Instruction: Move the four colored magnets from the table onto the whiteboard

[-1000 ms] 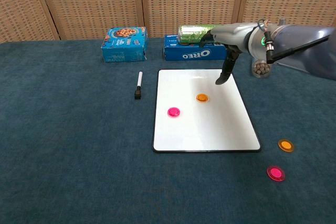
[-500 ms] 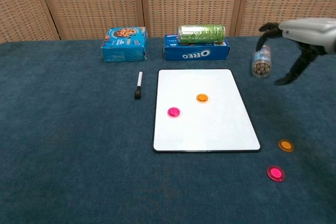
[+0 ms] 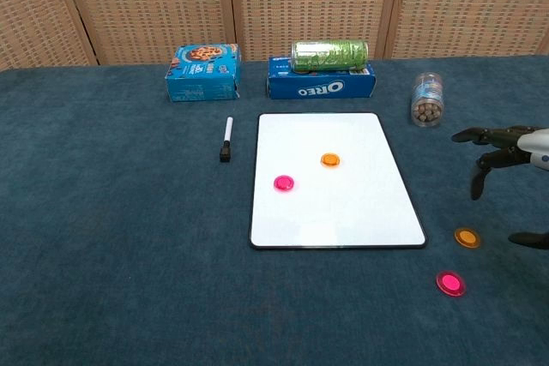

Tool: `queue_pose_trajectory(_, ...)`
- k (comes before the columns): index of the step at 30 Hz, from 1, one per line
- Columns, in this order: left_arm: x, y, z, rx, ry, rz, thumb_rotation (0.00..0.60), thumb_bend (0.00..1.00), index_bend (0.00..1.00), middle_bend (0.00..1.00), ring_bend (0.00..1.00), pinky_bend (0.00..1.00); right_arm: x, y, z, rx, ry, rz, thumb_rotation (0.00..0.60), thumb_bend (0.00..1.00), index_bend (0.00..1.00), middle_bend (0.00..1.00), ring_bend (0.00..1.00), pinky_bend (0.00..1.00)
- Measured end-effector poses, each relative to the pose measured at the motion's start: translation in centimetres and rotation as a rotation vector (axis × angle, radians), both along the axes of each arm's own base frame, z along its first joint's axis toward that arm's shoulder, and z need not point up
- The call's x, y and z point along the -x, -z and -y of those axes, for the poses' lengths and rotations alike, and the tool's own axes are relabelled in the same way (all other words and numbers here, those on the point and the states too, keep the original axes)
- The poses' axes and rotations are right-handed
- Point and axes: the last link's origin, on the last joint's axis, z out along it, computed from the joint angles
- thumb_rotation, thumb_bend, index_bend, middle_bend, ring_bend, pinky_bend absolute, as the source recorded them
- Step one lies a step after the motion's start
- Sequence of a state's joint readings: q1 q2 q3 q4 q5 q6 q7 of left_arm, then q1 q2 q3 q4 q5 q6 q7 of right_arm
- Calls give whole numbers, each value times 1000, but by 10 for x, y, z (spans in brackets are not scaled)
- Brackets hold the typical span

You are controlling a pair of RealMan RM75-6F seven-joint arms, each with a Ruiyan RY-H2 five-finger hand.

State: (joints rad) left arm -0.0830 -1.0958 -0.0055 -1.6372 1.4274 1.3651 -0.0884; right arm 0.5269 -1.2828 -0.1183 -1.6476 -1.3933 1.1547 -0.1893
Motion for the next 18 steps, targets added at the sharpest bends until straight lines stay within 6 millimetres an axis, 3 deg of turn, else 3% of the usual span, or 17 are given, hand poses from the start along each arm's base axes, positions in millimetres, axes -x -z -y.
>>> queue_pose_trajectory(7, -1, -1, 2, -5, 8, 0, 600, 0, 0, 0, 0, 0, -7, 16, 3, 27, -20, -28, 600, 311, 369, 0, 0, 12)
queue_pose_trajectory(18, -1, -1, 2, -8, 8, 0, 600, 0, 0, 0, 0, 0, -3, 38, 6, 22, 15, -63, 600, 311, 369, 0, 0, 12)
